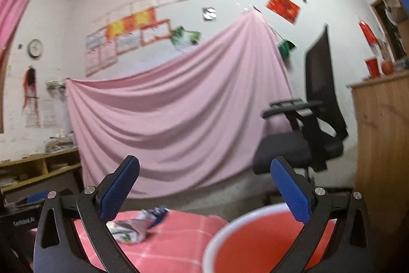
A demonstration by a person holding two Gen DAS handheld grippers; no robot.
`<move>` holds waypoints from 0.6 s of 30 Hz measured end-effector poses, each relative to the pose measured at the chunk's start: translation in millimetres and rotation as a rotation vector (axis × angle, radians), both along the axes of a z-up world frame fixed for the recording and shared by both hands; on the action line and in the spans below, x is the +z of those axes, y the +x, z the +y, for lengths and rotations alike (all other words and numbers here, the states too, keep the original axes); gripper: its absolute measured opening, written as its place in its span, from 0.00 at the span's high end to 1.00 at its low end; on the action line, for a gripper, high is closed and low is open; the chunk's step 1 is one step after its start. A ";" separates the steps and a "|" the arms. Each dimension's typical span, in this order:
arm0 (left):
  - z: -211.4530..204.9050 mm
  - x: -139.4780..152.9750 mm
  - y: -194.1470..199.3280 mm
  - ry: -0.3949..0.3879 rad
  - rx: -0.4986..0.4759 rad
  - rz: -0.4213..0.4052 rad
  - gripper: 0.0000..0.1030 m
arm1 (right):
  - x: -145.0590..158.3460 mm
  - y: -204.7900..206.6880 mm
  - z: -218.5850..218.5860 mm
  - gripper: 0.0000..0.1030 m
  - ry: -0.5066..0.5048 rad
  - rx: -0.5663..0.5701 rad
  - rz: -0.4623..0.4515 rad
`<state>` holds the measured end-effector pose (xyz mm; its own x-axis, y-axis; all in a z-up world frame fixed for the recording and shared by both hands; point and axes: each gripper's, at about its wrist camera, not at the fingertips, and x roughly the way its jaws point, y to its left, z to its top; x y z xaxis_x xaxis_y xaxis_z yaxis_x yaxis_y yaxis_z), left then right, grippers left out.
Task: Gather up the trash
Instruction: 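Move both open tools back toward the remaining trash on the table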
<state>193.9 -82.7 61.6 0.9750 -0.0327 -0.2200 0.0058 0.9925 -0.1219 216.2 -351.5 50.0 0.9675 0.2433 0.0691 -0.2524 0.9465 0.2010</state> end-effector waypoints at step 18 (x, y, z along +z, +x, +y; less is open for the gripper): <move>91.3 -25.0 -29.8 0.033 0.172 -0.066 0.02 | -15.3 11.2 101.9 0.00 -0.192 0.131 -0.013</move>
<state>164.1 8.6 36.6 0.9778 0.1421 -0.1539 -0.1576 0.9830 -0.0938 227.4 -249.5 34.8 0.9261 0.3765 0.0221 -0.3769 0.9261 0.0165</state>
